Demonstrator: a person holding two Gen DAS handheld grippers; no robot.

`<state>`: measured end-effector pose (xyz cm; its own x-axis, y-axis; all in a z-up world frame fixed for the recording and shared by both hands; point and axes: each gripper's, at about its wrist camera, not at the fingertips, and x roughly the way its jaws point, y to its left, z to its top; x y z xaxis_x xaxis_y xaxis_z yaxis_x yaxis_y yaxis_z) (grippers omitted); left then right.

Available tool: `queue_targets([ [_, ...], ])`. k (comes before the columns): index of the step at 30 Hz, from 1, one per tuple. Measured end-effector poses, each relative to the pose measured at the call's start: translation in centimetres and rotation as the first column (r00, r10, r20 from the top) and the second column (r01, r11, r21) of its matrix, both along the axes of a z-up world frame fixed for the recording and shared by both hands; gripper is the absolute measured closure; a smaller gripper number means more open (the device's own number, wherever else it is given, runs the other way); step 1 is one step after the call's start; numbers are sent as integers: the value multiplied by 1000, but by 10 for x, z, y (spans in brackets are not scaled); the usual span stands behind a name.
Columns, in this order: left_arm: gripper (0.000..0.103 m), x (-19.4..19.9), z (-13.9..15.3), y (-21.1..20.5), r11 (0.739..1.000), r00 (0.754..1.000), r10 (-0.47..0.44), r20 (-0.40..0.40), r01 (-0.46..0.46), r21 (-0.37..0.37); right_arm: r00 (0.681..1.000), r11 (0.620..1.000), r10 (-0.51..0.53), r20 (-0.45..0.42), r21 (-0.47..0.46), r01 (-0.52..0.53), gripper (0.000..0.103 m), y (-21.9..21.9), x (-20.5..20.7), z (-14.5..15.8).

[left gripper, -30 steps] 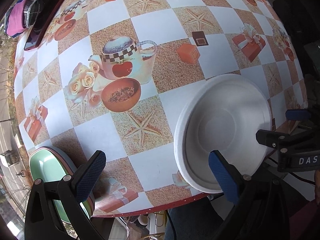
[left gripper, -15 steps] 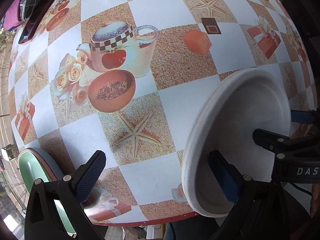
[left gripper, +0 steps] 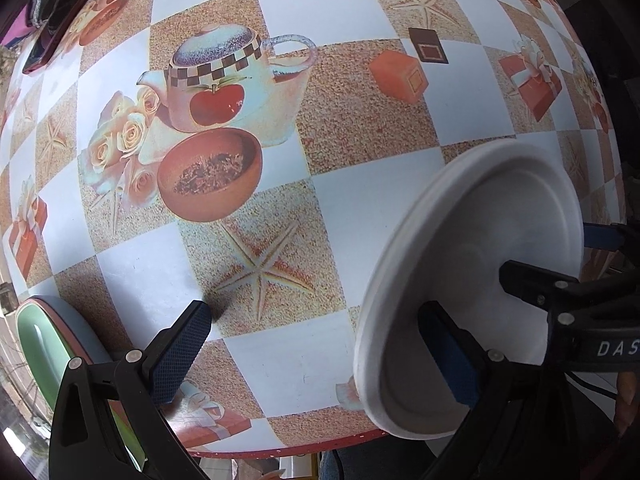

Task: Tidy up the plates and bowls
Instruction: 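Close both grippers on the rim of the stacked white bowls, then lift the bowl stack with both grippers and lower it onto the green plate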

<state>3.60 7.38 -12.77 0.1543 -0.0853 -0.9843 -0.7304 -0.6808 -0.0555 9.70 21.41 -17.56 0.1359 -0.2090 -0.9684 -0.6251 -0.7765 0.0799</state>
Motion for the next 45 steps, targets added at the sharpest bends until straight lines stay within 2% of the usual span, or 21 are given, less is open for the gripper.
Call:
queue_targets([
  [10,2,8,4,-9,999,999,42,-4,-42,-16,1000,1000,4,21,-14,-4,2,5,-2,-2],
  [14,15,17,10,-5,1000,1000,-8,-8,8,-2,999,999,31,6,-9,-31,20,-7,-9,4],
  [16,27,22,13,-2,999,999,-31,-9,31,7,999,999,50,-1,-9,-50,29,-12,-15,7],
  [17,31,24,15,-1,999,999,-42,-2,42,18,998,998,59,-7,-11,-59,38,-15,-17,9],
  [18,42,27,17,1,998,999,-53,10,52,34,997,997,69,-17,-17,-69,50,-18,-20,11],
  [19,53,29,18,2,997,998,-63,18,62,44,996,996,79,-31,-29,-80,59,-22,-23,13],
  [20,59,32,18,4,996,997,-73,32,71,59,995,994,90,-50,-49,-92,72,-26,-26,14],
  [21,64,35,19,6,995,996,-84,29,82,58,994,994,104,-41,-40,-106,71,-29,-29,14],
  [23,64,36,19,3,994,996,-84,28,82,69,994,994,100,-36,-44,-101,71,-29,-31,13],
  [25,69,34,20,-2,995,997,-67,36,64,80,995,994,89,-34,-55,-91,71,-28,-31,12],
  [31,70,28,25,-20,995,998,-54,7,54,79,988,986,153,-15,-60,-154,72,-48,-34,13],
  [42,70,23,57,-41,994,998,-13,-69,21,106,974,975,221,-55,-5,-222,72,-64,-69,40],
  [45,70,7,64,-51,993,997,15,-79,-5,117,968,970,244,-63,3,-244,72,-68,-76,46],
])
